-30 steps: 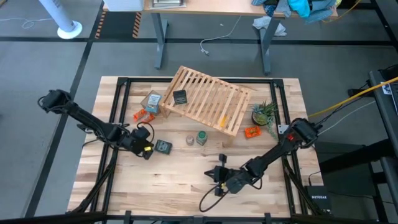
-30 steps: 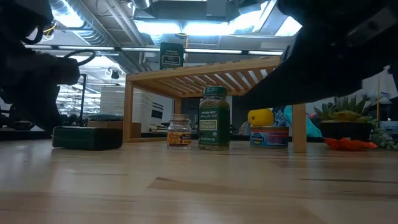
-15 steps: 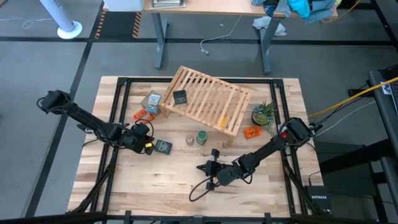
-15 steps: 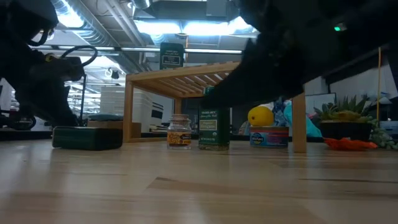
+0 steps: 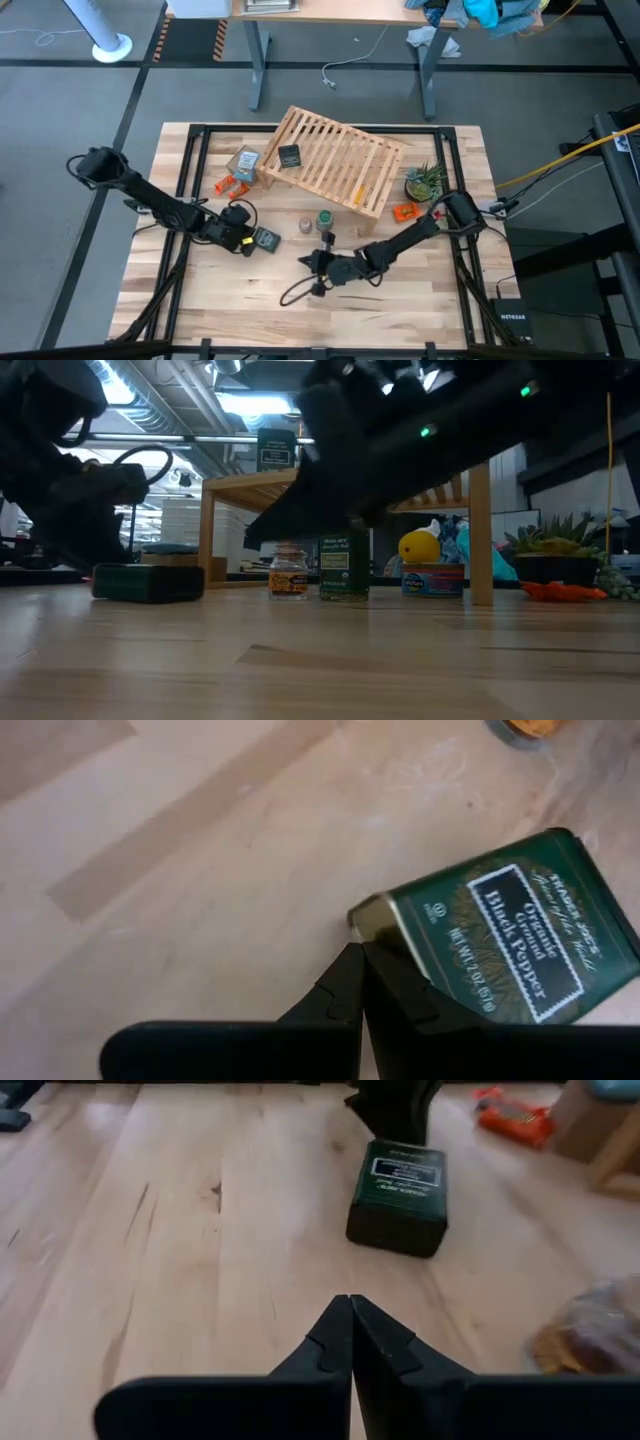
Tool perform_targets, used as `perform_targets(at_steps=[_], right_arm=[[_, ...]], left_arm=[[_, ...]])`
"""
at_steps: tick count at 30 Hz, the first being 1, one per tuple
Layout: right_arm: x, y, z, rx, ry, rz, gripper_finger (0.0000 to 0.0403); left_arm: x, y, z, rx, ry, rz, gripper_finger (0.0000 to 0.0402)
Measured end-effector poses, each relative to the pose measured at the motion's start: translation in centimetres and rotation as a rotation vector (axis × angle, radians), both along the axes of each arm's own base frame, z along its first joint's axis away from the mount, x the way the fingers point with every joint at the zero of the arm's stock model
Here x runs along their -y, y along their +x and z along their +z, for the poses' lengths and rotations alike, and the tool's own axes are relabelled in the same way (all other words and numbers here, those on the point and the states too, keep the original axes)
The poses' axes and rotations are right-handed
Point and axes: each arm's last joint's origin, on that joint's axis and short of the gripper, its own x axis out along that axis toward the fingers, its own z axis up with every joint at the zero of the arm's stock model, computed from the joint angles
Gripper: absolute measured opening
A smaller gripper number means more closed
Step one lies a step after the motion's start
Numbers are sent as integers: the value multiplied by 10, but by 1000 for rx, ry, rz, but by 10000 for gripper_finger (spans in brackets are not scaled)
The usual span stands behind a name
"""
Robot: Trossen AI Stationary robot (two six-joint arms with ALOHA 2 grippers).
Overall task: Shelf spices
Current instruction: Put the green seasoning can on the shelf
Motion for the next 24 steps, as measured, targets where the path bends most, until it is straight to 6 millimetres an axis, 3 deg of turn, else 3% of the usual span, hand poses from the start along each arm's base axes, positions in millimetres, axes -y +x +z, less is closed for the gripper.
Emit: perform_targets(at_steps=[10, 24], right_arm=[[1, 20, -22, -32, 31, 14, 5], [4, 25, -23, -27, 38, 4, 5]], left_arm=[[11, 9, -3, 60, -55, -57, 0], [27, 19, 13, 145, -58, -126, 0]])
